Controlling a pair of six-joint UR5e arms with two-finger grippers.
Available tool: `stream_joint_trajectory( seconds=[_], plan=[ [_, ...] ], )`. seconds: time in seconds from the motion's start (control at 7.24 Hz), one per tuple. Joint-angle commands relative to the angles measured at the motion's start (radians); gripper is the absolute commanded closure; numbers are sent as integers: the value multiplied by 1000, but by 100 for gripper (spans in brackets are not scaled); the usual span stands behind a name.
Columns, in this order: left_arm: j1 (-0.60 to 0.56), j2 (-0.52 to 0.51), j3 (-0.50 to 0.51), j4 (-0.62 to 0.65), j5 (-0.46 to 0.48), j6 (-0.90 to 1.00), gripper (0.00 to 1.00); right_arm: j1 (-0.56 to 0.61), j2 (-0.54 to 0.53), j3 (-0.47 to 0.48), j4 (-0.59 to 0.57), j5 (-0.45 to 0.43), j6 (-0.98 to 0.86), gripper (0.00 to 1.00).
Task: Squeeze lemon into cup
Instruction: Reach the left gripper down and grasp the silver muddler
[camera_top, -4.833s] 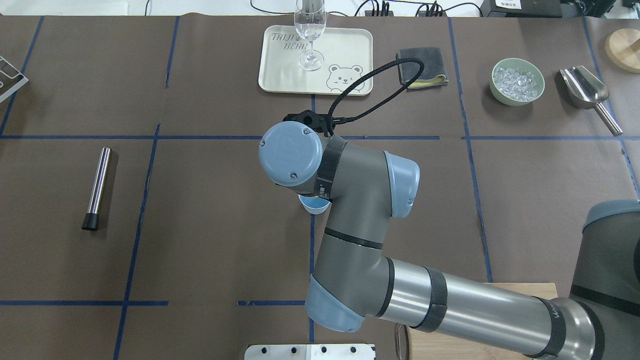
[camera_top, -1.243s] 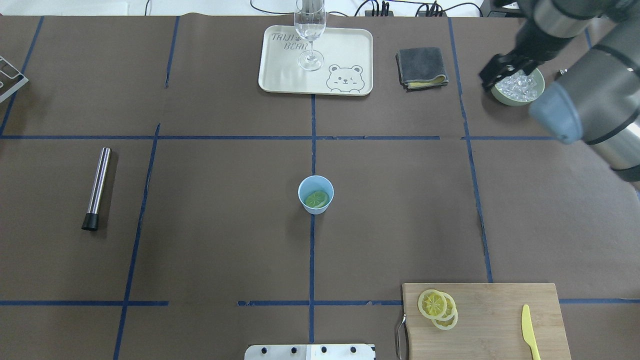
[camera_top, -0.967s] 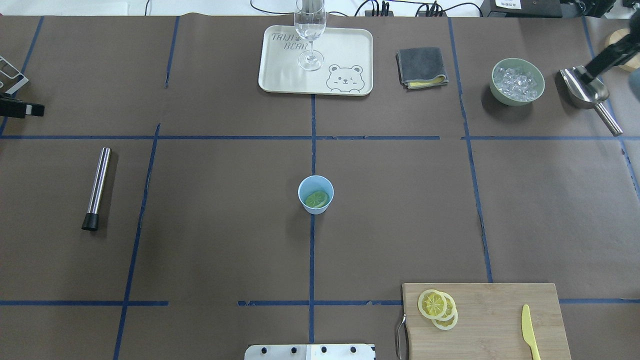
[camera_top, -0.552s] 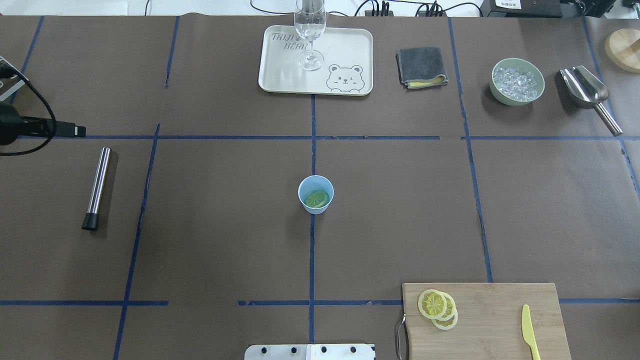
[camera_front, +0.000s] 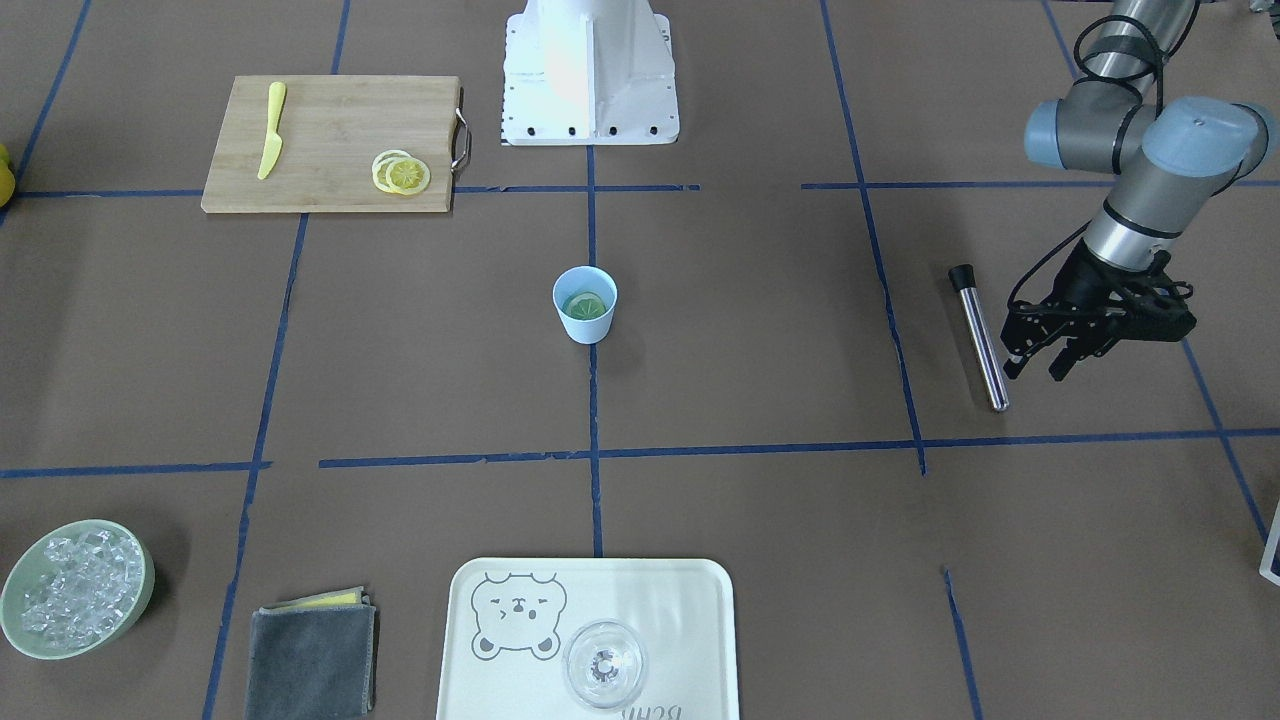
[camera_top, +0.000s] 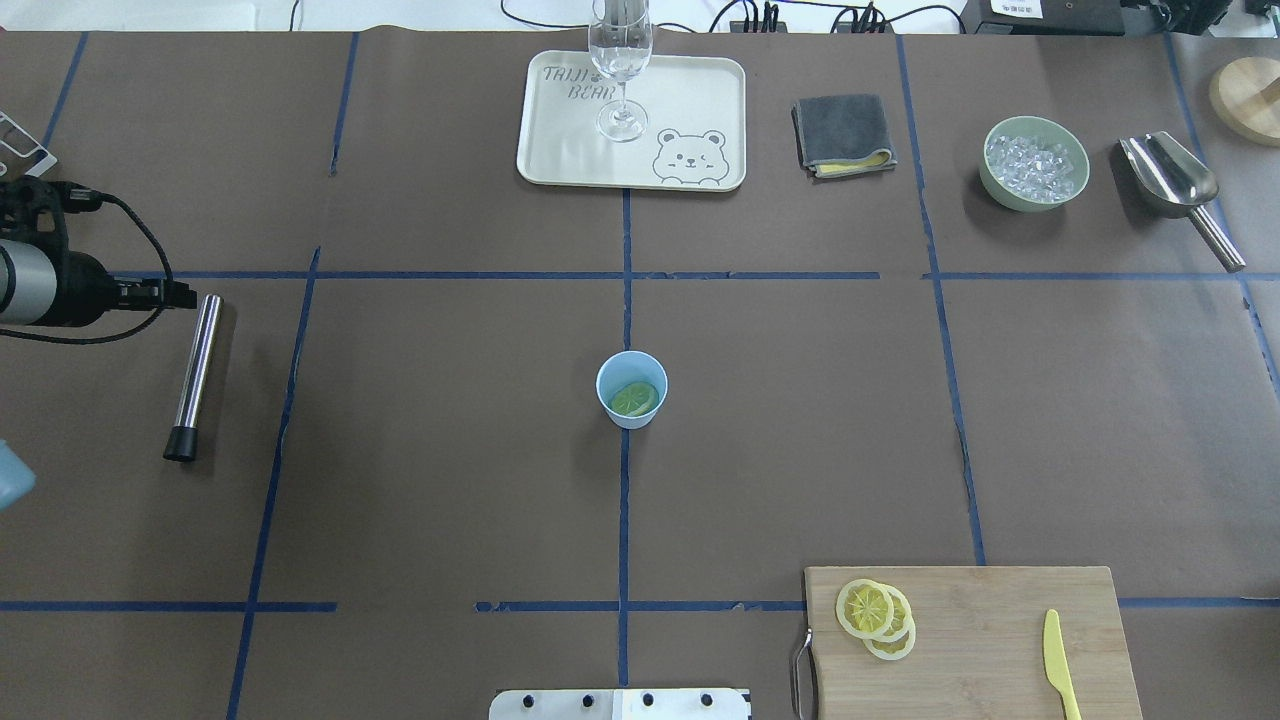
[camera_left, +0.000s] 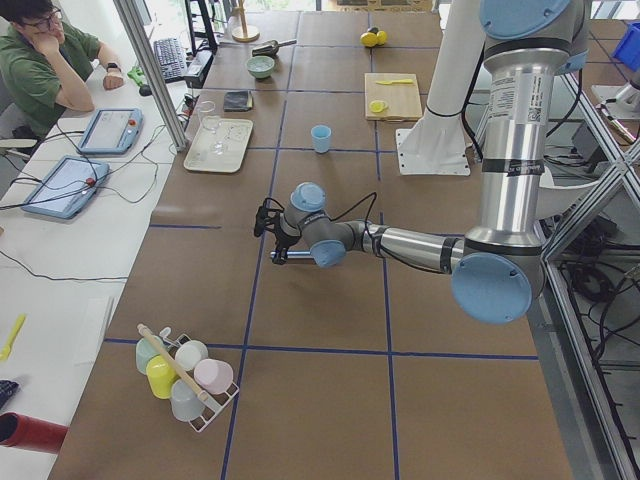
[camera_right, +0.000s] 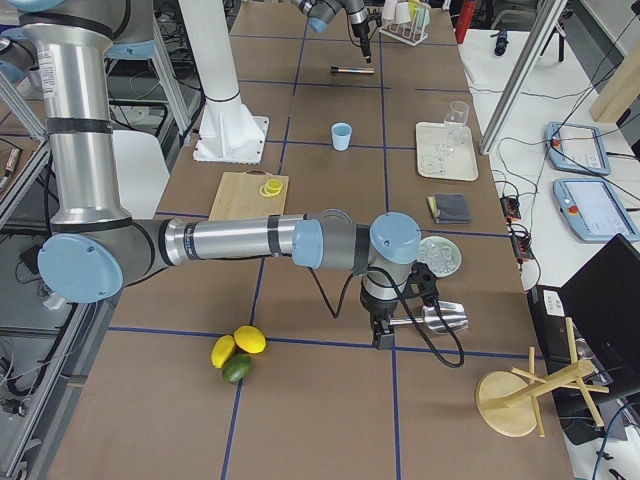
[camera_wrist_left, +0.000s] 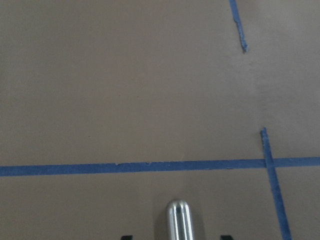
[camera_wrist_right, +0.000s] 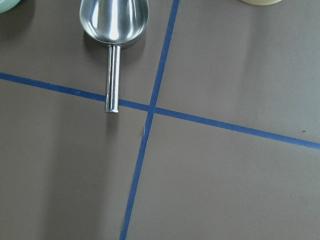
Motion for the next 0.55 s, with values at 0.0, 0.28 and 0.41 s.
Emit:
stream_joint_trajectory(
  seconds=[0.0, 0.28, 0.41],
  plan=[
    [46, -24, 18, 38, 32, 5, 35, 1, -1, 1, 0, -3, -2, 0],
    [67, -35, 12, 75, 51, 8, 36, 2, -4, -1, 0, -3, -4, 0],
    [76, -41, 10, 101, 54, 8, 41, 2, -4, -1, 0, -4, -2, 0]
  ],
)
